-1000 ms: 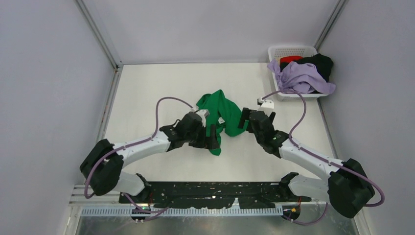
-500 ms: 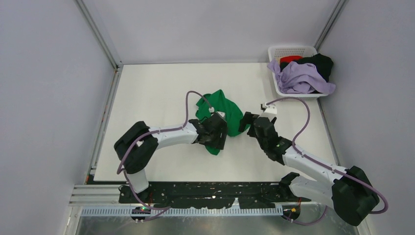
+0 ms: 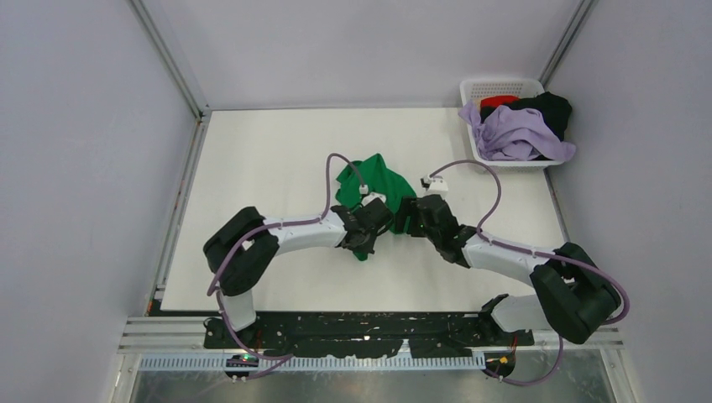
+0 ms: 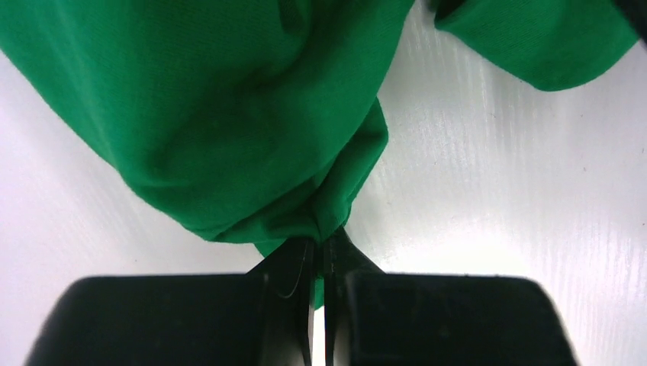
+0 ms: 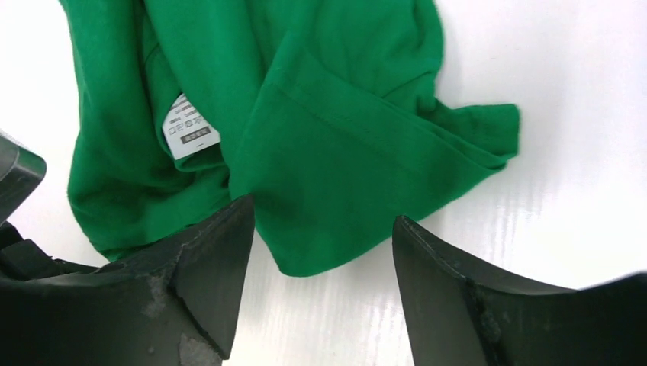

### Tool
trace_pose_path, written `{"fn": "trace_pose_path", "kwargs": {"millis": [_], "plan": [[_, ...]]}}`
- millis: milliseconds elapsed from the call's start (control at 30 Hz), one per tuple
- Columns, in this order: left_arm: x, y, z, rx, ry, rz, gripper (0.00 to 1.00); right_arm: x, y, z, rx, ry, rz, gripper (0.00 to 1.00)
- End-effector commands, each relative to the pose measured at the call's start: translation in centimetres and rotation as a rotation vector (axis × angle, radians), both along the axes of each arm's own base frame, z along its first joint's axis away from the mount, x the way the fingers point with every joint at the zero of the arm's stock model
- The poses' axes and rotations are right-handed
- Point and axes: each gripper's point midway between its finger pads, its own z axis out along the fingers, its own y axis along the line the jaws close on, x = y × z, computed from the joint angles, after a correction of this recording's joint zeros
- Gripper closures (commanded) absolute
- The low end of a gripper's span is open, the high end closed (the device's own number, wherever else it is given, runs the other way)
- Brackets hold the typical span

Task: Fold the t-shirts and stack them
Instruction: Flatten out the tshirt

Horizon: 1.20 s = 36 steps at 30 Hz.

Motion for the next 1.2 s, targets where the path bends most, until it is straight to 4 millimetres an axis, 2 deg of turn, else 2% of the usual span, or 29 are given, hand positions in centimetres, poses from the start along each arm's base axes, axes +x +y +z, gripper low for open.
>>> {"fn": "trace_pose_path", "kwargs": {"millis": [0,133,200,233,267,300,367,433,467,500,533,567,600,633,667,700,733,767,800,833,867,900,933,967,1000,1033,1067,1133,1167], "plan": [[0.2,1.8,0.5,0.007,-0.046,0.027,1.0,1.2,3.2,1.7,0.072,-0.047,0.072,0.28],[0.4,2.5,1.6,-0.045,-0.085,0.053,1.0,1.3,4.0,0.0,0.061,-0.008,0.083,0.35],[0.5,2.9,2.1,-0.06,-0.096,0.064,1.0,1.5,4.4,-0.7,0.061,0.003,0.082,0.41],[0.6,3.2,2.3,-0.066,-0.101,0.072,1.0,1.7,4.5,-0.8,0.064,0.006,0.075,0.52],[0.6,3.4,2.6,-0.073,-0.106,0.08,1.0,1.8,4.2,-1.3,0.05,0.017,0.058,0.58],[0.8,3.7,2.8,-0.079,-0.112,0.092,1.0,2.0,4.2,-1.2,0.05,0.018,0.046,0.72],[1.2,4.5,3.8,-0.098,-0.131,0.123,1.0,2.1,3.7,-0.7,0.042,0.007,0.021,0.86],[1.9,5.5,5.8,-0.138,-0.181,0.163,1.0,2.4,3.2,2.0,0.06,-0.052,0.002,0.93],[2.3,6.2,7.0,-0.153,-0.218,0.187,1.0,2.3,2.6,2.5,0.045,-0.061,-0.012,0.94],[2.7,7.0,8.2,-0.163,-0.264,0.211,1.0,2.5,2.4,4.7,0.053,-0.111,-0.014,0.95],[3.2,7.8,9.6,-0.172,-0.317,0.232,1.0,2.3,1.5,5.1,0.026,-0.117,-0.032,0.95],[3.4,8.5,11.1,-0.184,-0.364,0.25,1.0,2.3,1.1,7.5,0.035,-0.172,-0.032,0.95],[3.6,9.1,12.7,-0.198,-0.411,0.259,1.0,2.1,0.5,8.4,0.025,-0.19,-0.043,0.95],[3.9,9.7,14.4,-0.217,-0.457,0.272,1.0,1.9,0.1,10.8,0.039,-0.246,-0.039,0.95],[4.0,10.5,16.2,-0.232,-0.501,0.283,1.0,1.7,-0.5,11.7,0.033,-0.268,-0.044,0.95],[4.0,11.2,18.2,-0.253,-0.547,0.297,1.0,1.4,-1.1,14.7,0.052,-0.337,-0.044,0.95],[4.1,12.0,20.3,-0.277,-0.593,0.318,1.0,1.2,-1.9,15.8,0.027,-0.36,-0.049,0.95],[4.0,12.9,22.6,-0.302,-0.645,0.337,1.0,0.7,-2.6,19.1,0.055,-0.427,-0.057,0.95],[3.8,13.8,24.9,-0.329,-0.698,0.352,1.0,0.4,-3.4,20.3,0.024,-0.449,-0.057,0.95],[3.5,14.7,27.2,-0.36,-0.755,0.36,1.0,-0.4,-4.1,23.8,0.059,-0.522,-0.062,0.95],[3.1,15.7,29.4,-0.399,-0.811,0.376,1.0,-0.9,-4.6,25.0,0.041,-0.548,-0.049,0.95],[2.6,16.7,31.4,-0.433,-0.864,0.39,1.0,-1.8,-5.2,27.9,0.074,-0.609,-0.05,0.95],[2.0,17.7,33.5,-0.472,-0.918,0.396,1.0,-2.4,-5.7,28.9,0.063,-0.63,-0.044,0.95],[1.2,18.6,35.3,-0.508,-0.963,0.397,1.0,-3.3,-6.4,31.1,0.083,-0.674,-0.048,0.95],[0.5,19.6,37.0,-0.538,-1.007,0.394,1.0,-3.7,-6.9,32.1,0.076,-0.697,-0.048,0.95],[-0.3,20.5,38.6,-0.566,-1.049,0.391,1.0,-4.6,-7.7,34.2,0.095,-0.74,-0.06,0.95],[-1.0,21.5,39.9,-0.585,-1.086,0.395,1.0,-5.0,-8.2,34.7,0.078,-0.752,-0.06,0.95],[-2.6,23.6,42.3,-0.618,-1.153,0.409,1.0,-6.4,-9.5,37.5,0.094,-0.809,-0.075,0.95],[-3.1,24.5,43.1,-0.625,-1.175,0.419,1.0,-7.1,-10.0,38.2,0.098,-0.82,-0.08,0.95]]}}
